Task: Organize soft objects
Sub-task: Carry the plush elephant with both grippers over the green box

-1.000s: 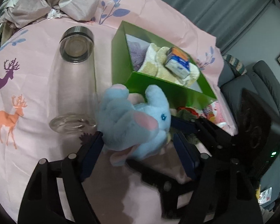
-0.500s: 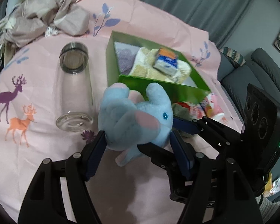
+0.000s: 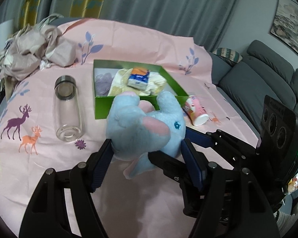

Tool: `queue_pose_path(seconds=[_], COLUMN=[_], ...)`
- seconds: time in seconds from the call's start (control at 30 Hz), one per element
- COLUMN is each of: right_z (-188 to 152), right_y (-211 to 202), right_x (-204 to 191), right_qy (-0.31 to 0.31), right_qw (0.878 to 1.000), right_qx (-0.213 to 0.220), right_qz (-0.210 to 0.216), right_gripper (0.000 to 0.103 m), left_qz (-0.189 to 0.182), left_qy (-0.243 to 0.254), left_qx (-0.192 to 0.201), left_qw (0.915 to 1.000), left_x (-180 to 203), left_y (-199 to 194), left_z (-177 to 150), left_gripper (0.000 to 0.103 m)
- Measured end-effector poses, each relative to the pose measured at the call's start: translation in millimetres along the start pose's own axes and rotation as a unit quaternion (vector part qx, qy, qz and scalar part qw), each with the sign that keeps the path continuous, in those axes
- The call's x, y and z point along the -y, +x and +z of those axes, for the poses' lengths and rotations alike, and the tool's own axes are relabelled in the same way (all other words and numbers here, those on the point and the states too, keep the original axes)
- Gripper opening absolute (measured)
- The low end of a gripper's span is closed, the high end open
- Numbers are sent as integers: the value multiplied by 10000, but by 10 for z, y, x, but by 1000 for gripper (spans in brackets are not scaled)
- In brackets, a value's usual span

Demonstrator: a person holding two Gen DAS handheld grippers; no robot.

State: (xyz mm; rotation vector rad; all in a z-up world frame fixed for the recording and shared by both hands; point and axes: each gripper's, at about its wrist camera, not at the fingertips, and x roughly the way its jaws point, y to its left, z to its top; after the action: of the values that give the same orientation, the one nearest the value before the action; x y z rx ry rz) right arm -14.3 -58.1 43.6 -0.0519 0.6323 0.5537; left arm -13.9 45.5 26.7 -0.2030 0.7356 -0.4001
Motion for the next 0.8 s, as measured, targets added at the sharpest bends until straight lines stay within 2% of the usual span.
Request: queue_pose_path(seconds=[0.37,0.8], right_z=[136,326], right_y=[-357,-414], right_x=[74,260], right_qy=[22,36], right_qw=[9987,9962], right_qx=[471,820], right_qz=[-166,-286], right_gripper=[64,64], left_qz=[-46,-99], left_qy=[401,670], left_qx=[286,455], left_qw=[9988,9967], left_x=[288,401], left_y=[-178,-102], left_z=[166,448], left_gripper=[68,68])
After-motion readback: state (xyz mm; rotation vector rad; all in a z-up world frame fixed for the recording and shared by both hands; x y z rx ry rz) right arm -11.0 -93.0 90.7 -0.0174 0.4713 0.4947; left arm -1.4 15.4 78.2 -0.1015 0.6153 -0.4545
